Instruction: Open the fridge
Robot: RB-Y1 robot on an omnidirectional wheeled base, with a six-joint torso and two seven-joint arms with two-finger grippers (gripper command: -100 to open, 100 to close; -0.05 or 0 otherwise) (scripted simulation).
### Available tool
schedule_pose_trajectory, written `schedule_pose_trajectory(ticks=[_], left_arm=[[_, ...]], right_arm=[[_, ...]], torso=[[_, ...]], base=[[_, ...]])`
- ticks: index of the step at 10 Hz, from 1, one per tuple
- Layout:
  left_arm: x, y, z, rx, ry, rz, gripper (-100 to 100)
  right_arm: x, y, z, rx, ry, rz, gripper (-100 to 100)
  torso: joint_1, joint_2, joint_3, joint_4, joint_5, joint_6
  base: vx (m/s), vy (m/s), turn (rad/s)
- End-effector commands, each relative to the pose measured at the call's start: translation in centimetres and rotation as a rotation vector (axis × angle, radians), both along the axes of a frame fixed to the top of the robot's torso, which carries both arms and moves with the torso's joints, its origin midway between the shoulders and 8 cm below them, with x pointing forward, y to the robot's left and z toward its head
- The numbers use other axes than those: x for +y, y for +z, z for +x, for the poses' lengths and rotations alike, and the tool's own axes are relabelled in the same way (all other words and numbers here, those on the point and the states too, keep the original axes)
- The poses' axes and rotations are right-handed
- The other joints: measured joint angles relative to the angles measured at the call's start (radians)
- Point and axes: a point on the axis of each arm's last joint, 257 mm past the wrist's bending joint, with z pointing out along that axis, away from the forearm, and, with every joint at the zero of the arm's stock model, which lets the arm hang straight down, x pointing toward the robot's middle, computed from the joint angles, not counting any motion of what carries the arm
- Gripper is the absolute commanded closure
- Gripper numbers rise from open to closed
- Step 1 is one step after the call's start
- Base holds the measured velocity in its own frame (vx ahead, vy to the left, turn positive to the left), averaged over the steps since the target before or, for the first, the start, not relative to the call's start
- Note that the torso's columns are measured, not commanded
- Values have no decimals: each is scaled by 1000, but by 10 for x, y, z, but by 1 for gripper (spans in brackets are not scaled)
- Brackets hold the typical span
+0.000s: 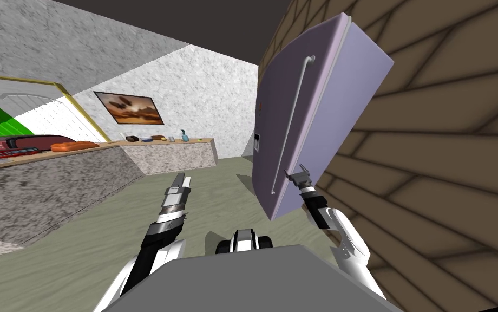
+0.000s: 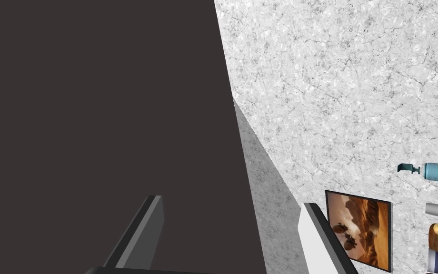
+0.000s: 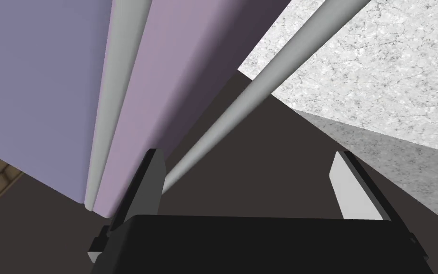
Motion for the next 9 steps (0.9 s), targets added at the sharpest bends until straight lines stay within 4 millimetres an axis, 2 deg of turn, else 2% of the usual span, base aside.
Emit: schedule_pose_trajectory(ticks=[1,7,8,9], left_arm=[[0,0,0,0,0,0,0],[0,0,0,0,0,0,0],[0,0,0,0,0,0,0],[0,0,0,0,0,0,0]], right_arm=[[-17,-2,8,20,-86,-158,-100],[-52,-4,21,56,-240,-405,-100],[-50,-3,20,52,-223,-381,-100],[-69,-1,26,66,-277,-387,-100]], torso=[[-1,2,1,1,0,0],[-2,1,1,0,-1,0],[0,-1,0,0,0,0],[-2,2,1,0,0,0]], base=[[147,95,3],[119,93,4],[56,46,-2],[-69,-23,316]])
